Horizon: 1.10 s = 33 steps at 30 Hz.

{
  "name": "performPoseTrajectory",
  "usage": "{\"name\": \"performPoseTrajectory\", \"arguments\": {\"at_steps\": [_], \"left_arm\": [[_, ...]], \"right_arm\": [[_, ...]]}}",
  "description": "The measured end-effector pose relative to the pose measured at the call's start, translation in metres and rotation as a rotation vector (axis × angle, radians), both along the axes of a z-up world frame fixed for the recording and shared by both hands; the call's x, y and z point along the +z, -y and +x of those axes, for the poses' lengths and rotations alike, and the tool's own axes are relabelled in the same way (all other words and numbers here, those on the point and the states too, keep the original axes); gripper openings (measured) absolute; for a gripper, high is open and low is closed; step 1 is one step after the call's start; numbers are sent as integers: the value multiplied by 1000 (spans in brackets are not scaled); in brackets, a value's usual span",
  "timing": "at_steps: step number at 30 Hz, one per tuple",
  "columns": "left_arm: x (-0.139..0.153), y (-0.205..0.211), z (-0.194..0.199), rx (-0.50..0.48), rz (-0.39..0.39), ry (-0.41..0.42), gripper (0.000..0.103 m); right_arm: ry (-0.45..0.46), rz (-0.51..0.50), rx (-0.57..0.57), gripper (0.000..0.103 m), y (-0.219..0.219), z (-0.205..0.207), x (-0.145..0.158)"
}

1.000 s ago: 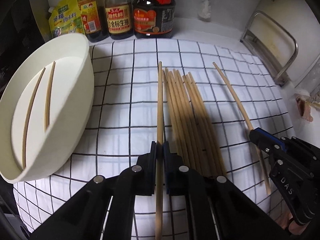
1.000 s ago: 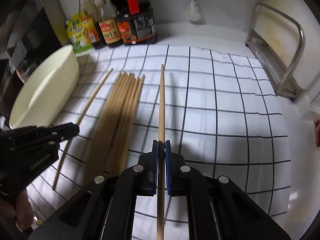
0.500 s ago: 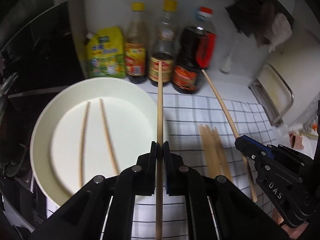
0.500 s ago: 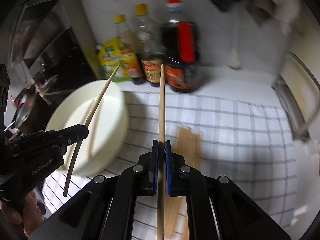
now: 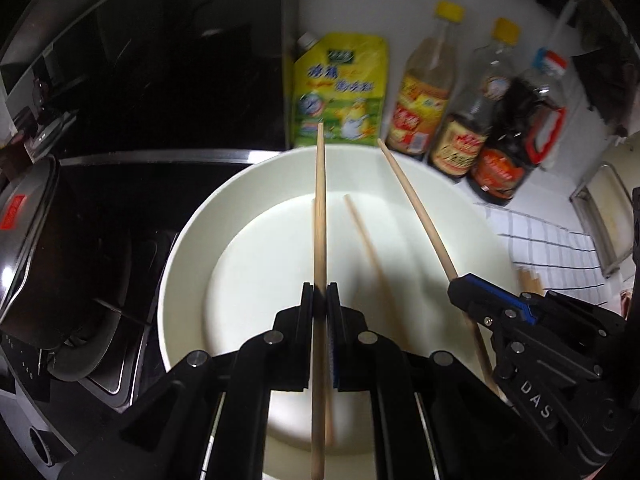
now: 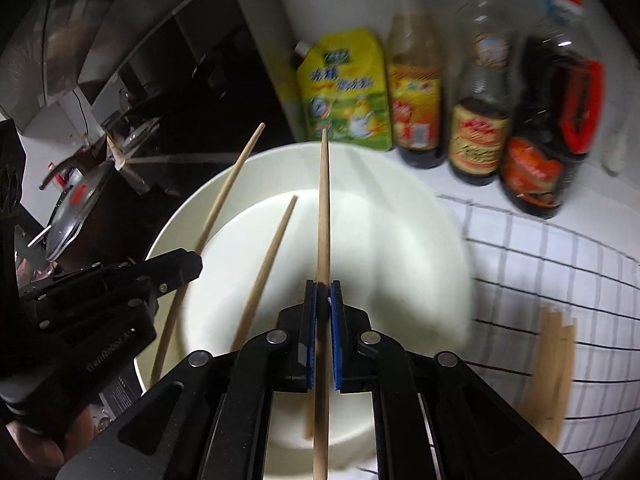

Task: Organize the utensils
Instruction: 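Lower both chopsticks into the white bowl and open both tools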

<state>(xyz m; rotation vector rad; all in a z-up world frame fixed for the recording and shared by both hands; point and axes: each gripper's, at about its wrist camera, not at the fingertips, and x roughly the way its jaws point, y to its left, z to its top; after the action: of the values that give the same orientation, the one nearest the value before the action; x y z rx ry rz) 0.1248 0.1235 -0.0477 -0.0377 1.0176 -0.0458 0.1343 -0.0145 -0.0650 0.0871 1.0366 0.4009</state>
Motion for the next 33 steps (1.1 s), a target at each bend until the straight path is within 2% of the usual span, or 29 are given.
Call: {"name": "performPoseTrajectory", "arguments": {"at_steps": [7,11,21,23,25,27,33], "left_arm": [[-34,-14,11,-13,-12,-80,7],[-42,-17,14,-16,-16,-99,7],[-42,-25,20,-6,-26,-132,9],[-41,-28,20,7,-29,-129,22],[-37,-31,17,18,-28,-115,40],[-33,-33,15,29,-25,-103,50],[-26,-35,6,40,-20,-92,51]], "right_arm": [[-73,-39,-9,6,-17,6,-29],[-97,-58,-13,6,-22,8,-37],[-102,-61,-32,7,-20,7,-39],[-95,-55,-42,8,-18,6,-36],[-85,-59,-47,9,-17,4,-33],[-77,-62,-51,9,-15,1,-30],[-68,-62,-56,11,-10,-9,-24]]}}
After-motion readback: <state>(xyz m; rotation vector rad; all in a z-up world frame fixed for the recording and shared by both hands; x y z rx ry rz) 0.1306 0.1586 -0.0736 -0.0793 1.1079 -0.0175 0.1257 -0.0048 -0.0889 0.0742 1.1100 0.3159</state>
